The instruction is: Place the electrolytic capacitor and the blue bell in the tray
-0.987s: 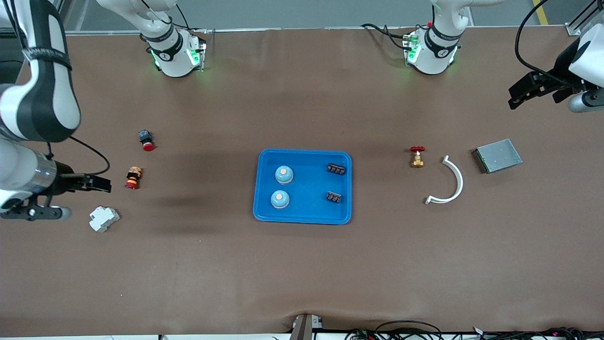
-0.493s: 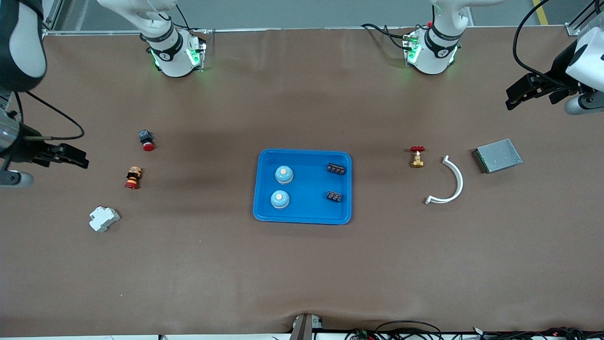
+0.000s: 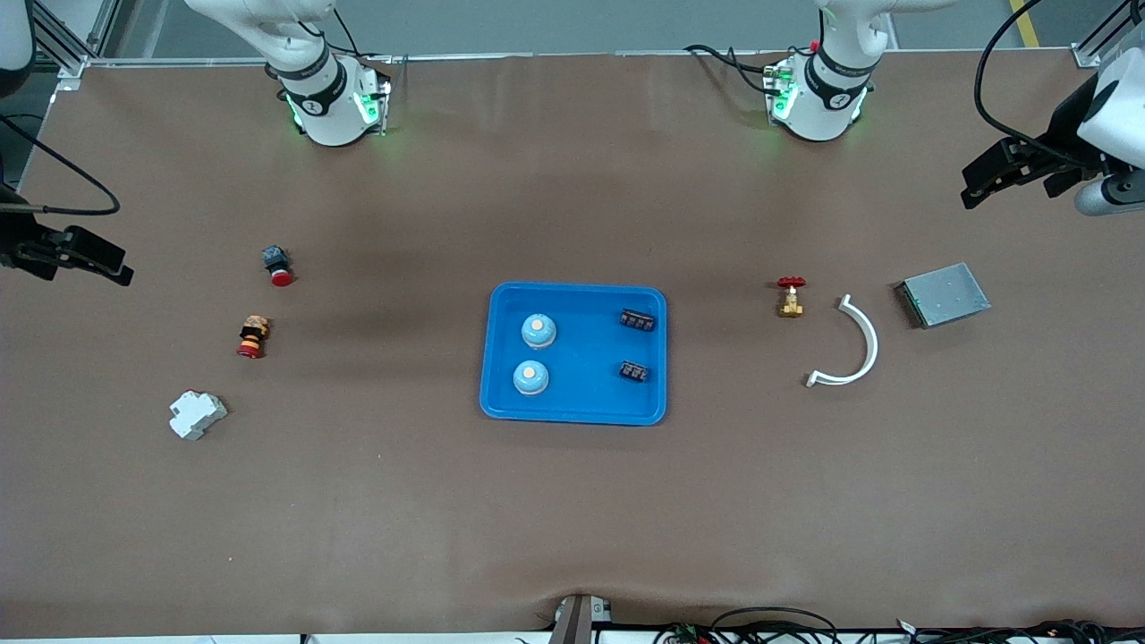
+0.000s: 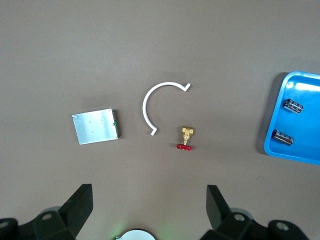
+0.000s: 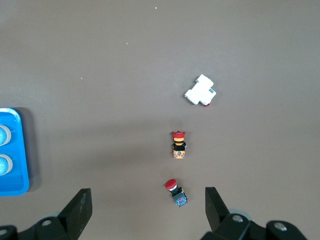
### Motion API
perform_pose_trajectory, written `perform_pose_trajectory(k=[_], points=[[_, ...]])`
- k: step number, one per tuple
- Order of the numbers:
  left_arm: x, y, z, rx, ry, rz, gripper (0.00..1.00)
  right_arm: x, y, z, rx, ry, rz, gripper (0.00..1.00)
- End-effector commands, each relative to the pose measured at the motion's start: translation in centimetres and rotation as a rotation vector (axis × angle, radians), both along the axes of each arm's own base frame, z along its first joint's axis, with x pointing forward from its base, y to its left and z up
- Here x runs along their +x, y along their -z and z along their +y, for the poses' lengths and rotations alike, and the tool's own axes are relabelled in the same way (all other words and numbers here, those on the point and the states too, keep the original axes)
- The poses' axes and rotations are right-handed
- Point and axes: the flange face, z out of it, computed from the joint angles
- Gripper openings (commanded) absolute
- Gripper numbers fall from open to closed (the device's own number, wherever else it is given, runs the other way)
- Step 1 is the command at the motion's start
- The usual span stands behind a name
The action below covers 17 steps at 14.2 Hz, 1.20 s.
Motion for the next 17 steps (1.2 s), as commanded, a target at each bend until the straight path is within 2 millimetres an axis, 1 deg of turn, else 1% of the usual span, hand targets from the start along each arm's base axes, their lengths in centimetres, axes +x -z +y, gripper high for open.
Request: perform_pose_trajectory(k=[1, 5, 7, 8, 9, 11, 13, 17], points=[[-0.2, -1.8, 0.6, -0.019, 0.005, -0.038, 1.0, -1.6, -1.3, 0.4, 0.013, 0.015, -0.019, 1.0], [-0.2, -2.1, 0.6, -0.019, 0.018, -0.044, 1.0, -2.0, -1.8, 0.4, 0.012, 0.024, -0.023, 1.0], [-0.3, -2.3, 0.5, -0.016, 0.023, -0.048, 1.0, -1.9, -1.8, 0.3, 0.013, 0.035, -0.021, 1.0], [-0.4, -2.4, 0.5, -0.016, 0.021, -0.049, 1.0, -1.7, -2.2, 0.3, 0.013, 0.035, -0.03, 1.0], [-0.5, -2.5, 0.6, -0.018, 0.02, -0.048, 1.0, -1.6, -3.1, 0.5, 0.012, 0.032, -0.05, 1.0], [-0.6, -2.6, 0.5, -0.02, 0.022, -0.047, 1.0, -1.0, -3.8, 0.8, 0.011, 0.021, -0.065, 1.0], [-0.7, -3.1, 0.1, -0.021, 0.025, -0.056, 1.0, -1.1, -3.7, 0.8, 0.013, 0.021, -0.064, 1.0], [-0.6, -2.8, -0.1, -0.022, 0.034, -0.036, 1.0, -1.4, -3.6, 0.8, 0.014, 0.028, -0.041, 1.0]])
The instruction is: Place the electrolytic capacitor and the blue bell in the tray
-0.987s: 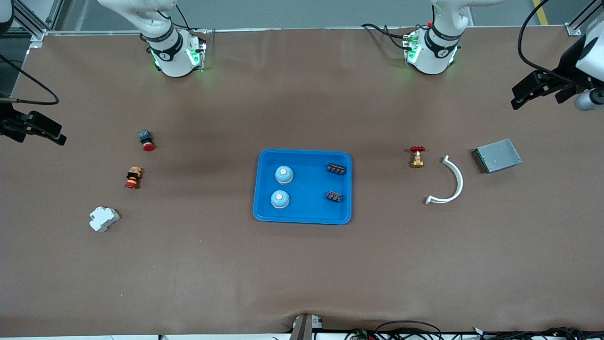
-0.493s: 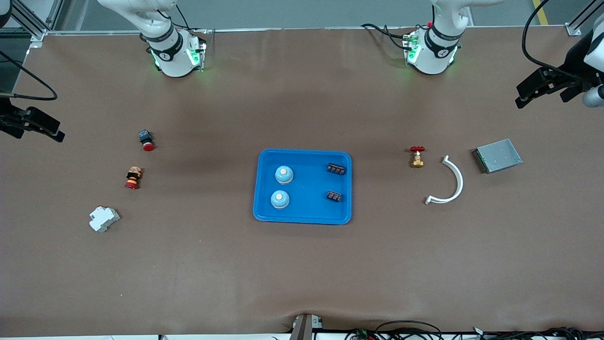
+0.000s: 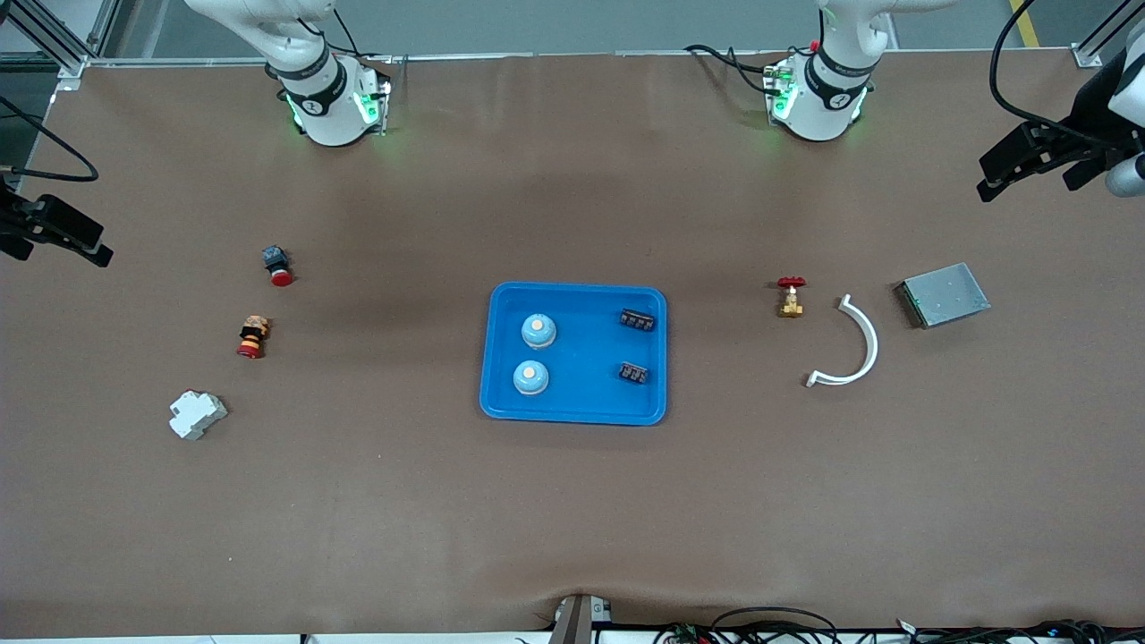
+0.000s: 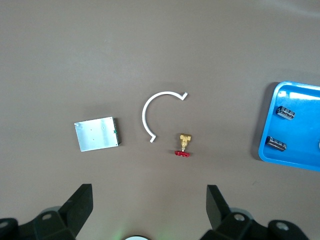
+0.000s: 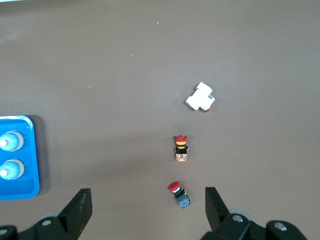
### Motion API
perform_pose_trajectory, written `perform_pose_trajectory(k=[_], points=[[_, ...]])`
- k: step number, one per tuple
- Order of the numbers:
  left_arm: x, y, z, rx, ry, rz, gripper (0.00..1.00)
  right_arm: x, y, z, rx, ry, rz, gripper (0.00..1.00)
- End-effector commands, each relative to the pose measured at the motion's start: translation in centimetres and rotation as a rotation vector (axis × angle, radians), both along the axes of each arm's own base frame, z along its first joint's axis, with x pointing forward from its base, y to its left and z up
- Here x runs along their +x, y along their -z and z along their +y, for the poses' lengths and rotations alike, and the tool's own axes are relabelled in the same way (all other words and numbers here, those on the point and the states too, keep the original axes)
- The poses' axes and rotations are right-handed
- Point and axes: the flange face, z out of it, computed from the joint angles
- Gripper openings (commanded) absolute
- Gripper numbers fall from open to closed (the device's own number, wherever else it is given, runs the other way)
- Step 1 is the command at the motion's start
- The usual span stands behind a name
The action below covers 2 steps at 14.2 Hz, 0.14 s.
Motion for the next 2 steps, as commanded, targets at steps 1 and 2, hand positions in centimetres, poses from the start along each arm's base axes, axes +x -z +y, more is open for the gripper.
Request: perform_pose_trajectory(k=[1, 2], points=[[-0.4, -0.55, -0.21, -0.017, 0.03, 0.006, 1.0, -0.24, -0.4, 0.25, 0.013, 0.015, 0.006, 1.0], [-0.41, -0.55, -0.28, -0.023, 0.03, 0.006, 1.0, -0.2, -0.24, 0.16, 0.013, 0.017, 0.009, 1.0]])
